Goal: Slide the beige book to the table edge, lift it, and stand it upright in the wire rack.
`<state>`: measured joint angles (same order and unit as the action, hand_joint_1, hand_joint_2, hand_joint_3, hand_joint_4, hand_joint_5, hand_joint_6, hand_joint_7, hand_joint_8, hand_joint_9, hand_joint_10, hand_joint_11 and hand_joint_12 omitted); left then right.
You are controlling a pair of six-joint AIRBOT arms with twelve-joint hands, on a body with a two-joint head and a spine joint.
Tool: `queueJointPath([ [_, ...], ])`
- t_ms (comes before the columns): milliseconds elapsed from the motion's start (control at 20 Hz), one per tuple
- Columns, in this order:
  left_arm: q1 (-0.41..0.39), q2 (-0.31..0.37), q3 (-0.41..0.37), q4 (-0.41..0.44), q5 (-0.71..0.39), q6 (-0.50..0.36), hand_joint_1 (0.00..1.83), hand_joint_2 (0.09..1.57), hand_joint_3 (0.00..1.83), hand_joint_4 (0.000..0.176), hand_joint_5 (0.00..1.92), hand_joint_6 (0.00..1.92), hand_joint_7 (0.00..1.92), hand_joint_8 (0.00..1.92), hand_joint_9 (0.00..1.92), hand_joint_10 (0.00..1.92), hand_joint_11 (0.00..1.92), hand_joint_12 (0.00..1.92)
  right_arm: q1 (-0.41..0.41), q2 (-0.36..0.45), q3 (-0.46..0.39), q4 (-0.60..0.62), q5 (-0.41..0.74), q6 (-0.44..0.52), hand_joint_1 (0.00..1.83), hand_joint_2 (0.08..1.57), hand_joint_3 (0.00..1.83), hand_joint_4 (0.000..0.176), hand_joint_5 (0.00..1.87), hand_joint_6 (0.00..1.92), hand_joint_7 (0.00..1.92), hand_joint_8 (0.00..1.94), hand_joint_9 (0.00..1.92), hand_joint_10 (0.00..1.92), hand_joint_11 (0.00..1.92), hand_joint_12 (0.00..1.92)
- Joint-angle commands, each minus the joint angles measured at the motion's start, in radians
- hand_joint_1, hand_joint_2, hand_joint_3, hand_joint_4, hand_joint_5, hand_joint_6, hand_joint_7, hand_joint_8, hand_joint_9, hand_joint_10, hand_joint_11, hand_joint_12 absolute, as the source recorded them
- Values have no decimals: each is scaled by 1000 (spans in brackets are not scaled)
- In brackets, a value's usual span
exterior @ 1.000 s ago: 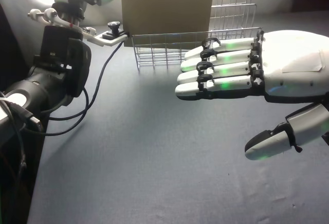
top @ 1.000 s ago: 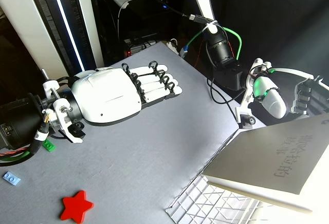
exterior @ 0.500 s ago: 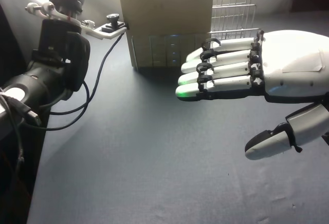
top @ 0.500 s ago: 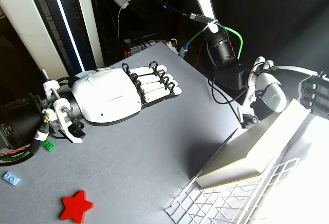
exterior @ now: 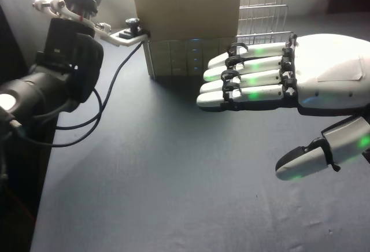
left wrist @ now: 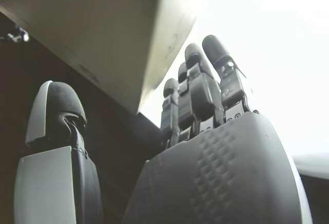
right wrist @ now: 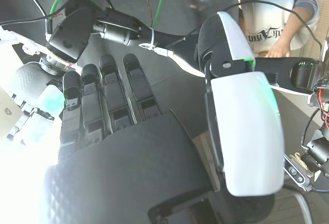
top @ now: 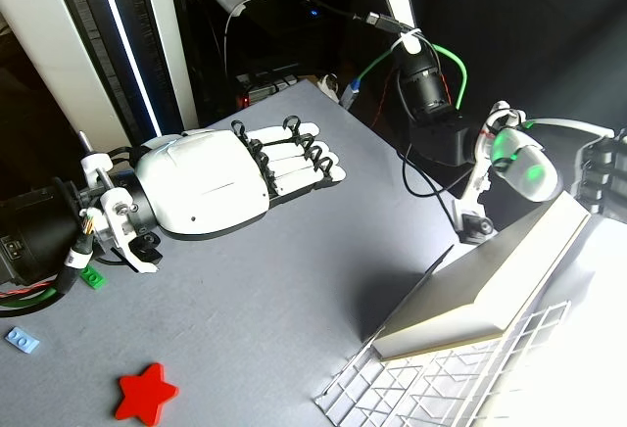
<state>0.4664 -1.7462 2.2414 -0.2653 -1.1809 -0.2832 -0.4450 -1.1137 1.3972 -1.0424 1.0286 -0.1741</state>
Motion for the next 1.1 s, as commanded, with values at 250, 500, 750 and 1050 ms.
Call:
queueJointPath([
  [250, -11, 165, -187, 8, -51, 88, 348, 1078, 4, 62, 180, 2, 190, 0, 260, 12, 0, 743, 9, 3, -3, 84, 93, 4, 30, 1127, 0, 0, 97, 5, 143, 1, 99, 1, 0, 265],
  [500, -23, 274, -289, 91, 19, 113, 287, 1071, 0, 71, 178, 1, 158, 7, 250, 9, 0, 675, 8, 3, -3, 84, 96, 4, 0, 1089, 0, 0, 68, 1, 128, 0, 80, 6, 0, 259],
  [750, -25, 438, -465, 150, 170, 235, 169, 1096, 4, 52, 291, 20, 270, 13, 305, 15, 0, 723, 8, 3, -3, 84, 98, 4, 0, 1074, 0, 0, 108, 4, 122, 1, 96, 1, 0, 294],
  [1050, 4, 570, -613, 150, 337, 319, 299, 1216, 0, 0, 762, 13, 881, 54, 625, 721, 122, 1565, 6, 4, -3, 84, 109, 3, 0, 1113, 1, 0, 543, 49, 621, 43, 501, 73, 0, 945],
])
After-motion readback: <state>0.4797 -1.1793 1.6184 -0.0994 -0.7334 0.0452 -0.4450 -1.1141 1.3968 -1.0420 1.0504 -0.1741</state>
